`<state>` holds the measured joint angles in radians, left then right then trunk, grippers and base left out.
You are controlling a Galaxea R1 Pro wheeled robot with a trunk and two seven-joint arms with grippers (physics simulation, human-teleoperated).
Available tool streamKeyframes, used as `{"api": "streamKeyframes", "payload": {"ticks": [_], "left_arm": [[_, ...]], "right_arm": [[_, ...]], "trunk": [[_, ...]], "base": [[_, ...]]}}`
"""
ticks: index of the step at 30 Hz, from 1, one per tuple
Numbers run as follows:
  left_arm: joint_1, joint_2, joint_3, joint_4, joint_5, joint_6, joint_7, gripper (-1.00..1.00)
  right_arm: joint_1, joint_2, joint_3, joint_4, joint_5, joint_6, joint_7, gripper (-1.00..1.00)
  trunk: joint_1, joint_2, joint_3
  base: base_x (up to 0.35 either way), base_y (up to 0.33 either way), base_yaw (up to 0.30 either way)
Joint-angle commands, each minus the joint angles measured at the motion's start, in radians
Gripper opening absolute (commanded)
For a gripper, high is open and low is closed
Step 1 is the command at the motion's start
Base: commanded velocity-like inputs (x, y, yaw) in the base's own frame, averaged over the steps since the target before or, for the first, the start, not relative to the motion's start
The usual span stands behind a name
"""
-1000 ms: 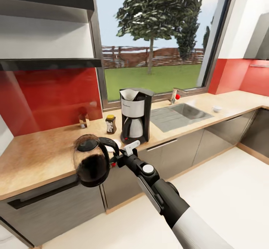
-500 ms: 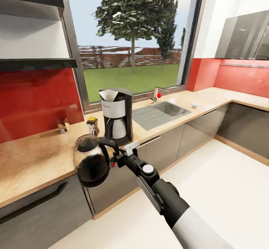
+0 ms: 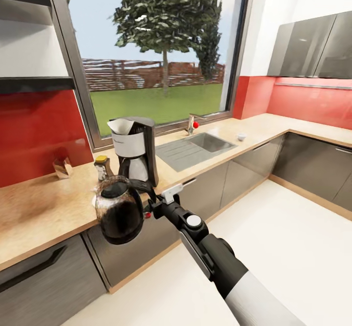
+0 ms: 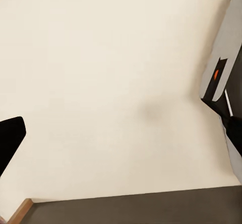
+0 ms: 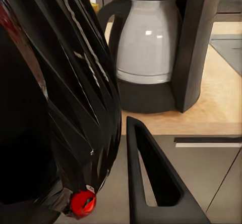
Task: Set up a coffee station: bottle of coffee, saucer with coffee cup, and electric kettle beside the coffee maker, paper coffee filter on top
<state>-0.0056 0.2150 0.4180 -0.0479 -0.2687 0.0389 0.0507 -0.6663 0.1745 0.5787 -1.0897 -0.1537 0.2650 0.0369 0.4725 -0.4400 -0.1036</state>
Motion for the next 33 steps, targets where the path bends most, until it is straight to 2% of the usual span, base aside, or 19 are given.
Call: {"api": "streamKeyframes", "payload": {"ticks": [1, 4, 5, 9, 15, 33], "left_arm": [[-0.001, 0.000, 0.008, -0.001, -0.010, 0.004, 0.001, 1.00], [-0.001, 0.000, 0.008, -0.001, -0.009, 0.004, 0.001, 1.00], [-0.001, 0.000, 0.008, -0.001, -0.009, 0.004, 0.001, 1.00], [-0.001, 0.000, 0.008, -0.001, -0.009, 0.004, 0.001, 1.00], [-0.001, -0.002, 0.008, -0.001, -0.010, 0.004, 0.001, 1.00], [-0.001, -0.001, 0.007, -0.001, -0.010, 0.004, 0.001, 1.00]], "right_arm": [[-0.001, 0.000, 0.000, -0.004, -0.011, 0.005, 0.003, -1.00], [-0.001, 0.000, 0.000, -0.005, -0.032, 0.006, 0.003, -1.00], [-0.001, 0.000, 0.000, -0.006, -0.065, 0.010, 0.003, -1.00], [-0.001, 0.000, 0.000, -0.006, -0.079, 0.012, 0.003, -1.00], [-0.001, 0.000, 0.001, -0.007, -0.078, 0.014, 0.003, -1.00], [-0.001, 0.000, 0.000, -0.007, -0.077, 0.012, 0.005, -1.00]], "trunk": [[0.000, -0.002, -0.002], [0.000, -0.002, -0.002], [0.000, -0.002, -0.002], [0.000, -0.002, -0.002], [0.000, -0.002, -0.002], [0.000, -0.002, -0.002]], "base": [[0.000, -0.001, 0.000], [0.000, 0.000, 0.000], [0.000, 0.000, 0.000], [0.000, 0.000, 0.000], [0.046, -0.099, 0.000], [0.013, -0.268, 0.000]]}}
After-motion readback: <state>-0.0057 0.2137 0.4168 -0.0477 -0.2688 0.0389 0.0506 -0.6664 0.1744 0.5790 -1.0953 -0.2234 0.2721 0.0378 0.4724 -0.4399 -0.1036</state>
